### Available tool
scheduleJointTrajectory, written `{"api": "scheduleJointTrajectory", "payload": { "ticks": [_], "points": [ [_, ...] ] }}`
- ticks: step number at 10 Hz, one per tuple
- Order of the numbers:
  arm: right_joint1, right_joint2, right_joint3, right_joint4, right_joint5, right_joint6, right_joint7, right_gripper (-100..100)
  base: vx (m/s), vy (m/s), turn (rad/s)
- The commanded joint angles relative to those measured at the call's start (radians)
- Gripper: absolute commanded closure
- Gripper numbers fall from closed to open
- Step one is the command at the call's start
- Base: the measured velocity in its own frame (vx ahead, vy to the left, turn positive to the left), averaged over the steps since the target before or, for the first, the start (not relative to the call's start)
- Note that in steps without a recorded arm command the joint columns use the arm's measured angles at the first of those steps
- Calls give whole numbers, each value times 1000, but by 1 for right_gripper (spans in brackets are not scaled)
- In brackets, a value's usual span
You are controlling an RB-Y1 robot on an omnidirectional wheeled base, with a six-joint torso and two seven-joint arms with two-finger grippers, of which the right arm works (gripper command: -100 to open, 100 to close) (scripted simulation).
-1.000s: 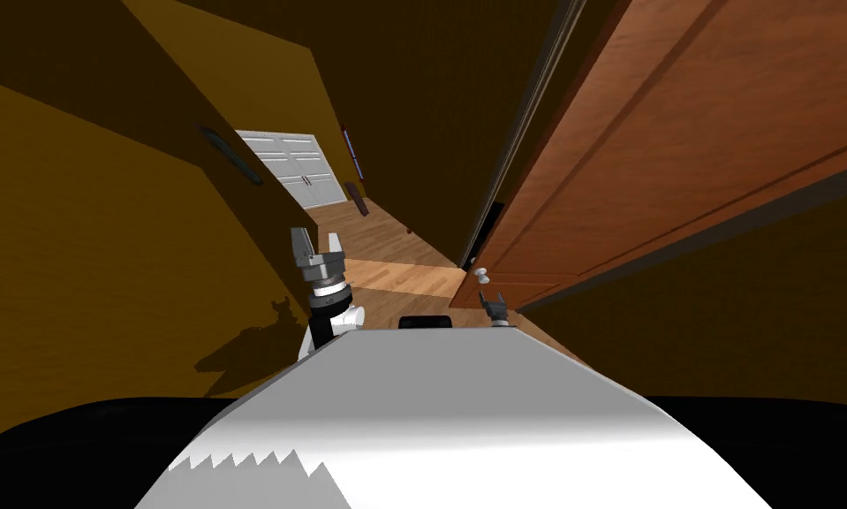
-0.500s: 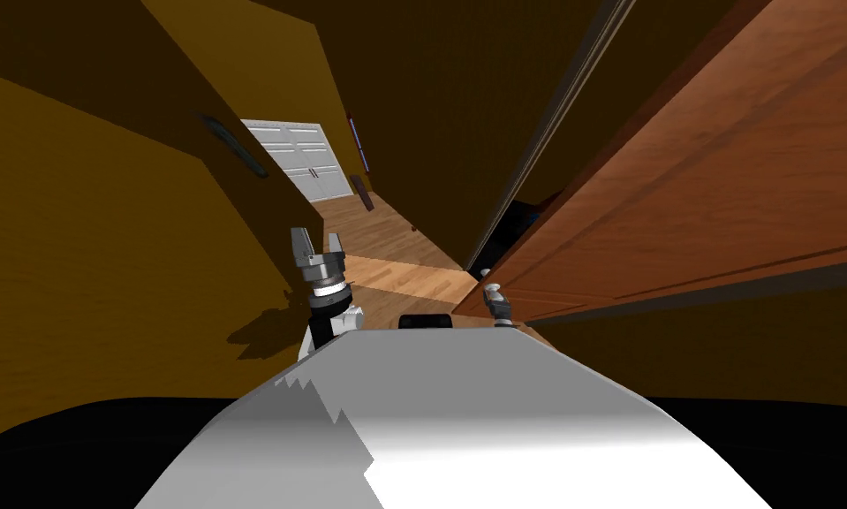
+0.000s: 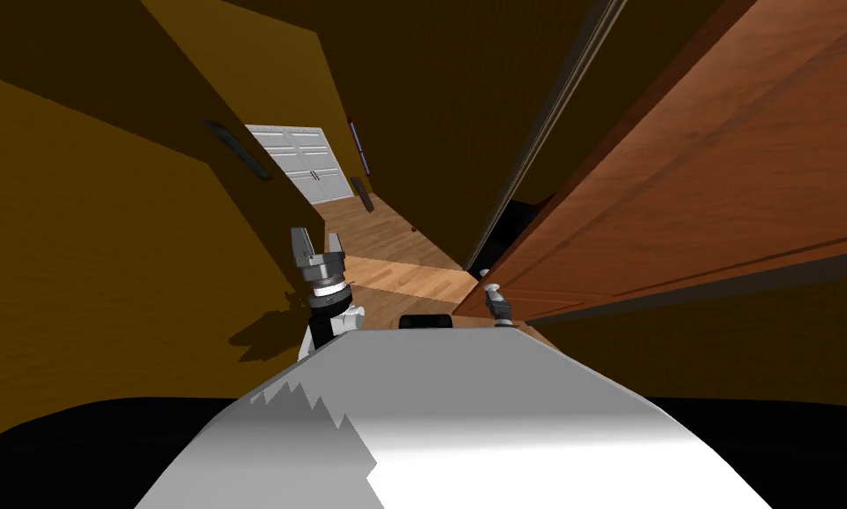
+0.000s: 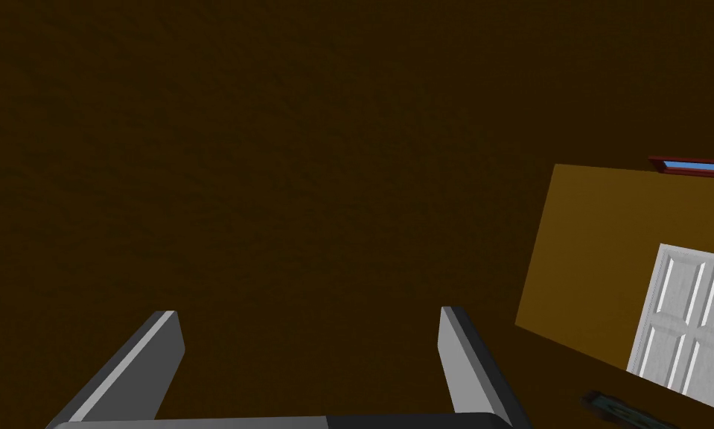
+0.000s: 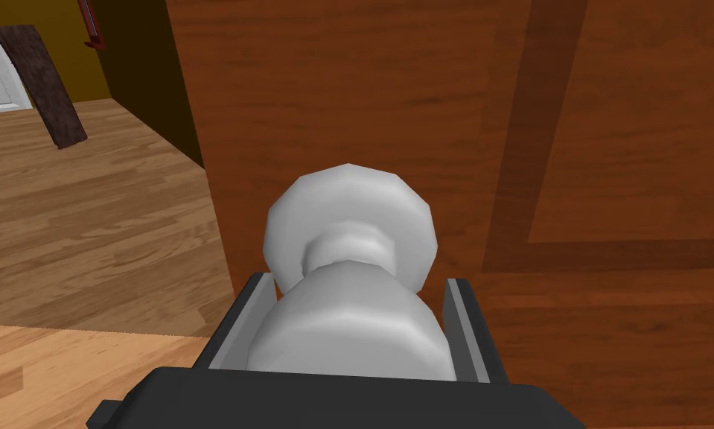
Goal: Pull the door open
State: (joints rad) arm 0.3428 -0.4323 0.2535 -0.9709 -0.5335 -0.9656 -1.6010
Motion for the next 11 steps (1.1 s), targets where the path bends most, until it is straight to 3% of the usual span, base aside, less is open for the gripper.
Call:
{"api": "scheduleJointTrajectory", "payload": {
  "ticks": [1,11],
  "points": [
    [0,2,1,-2,0,-3,0,100,0,0,0],
    [14,-81,77,74,41,-115,-113,100,-183,-44,150]
  ]
}}
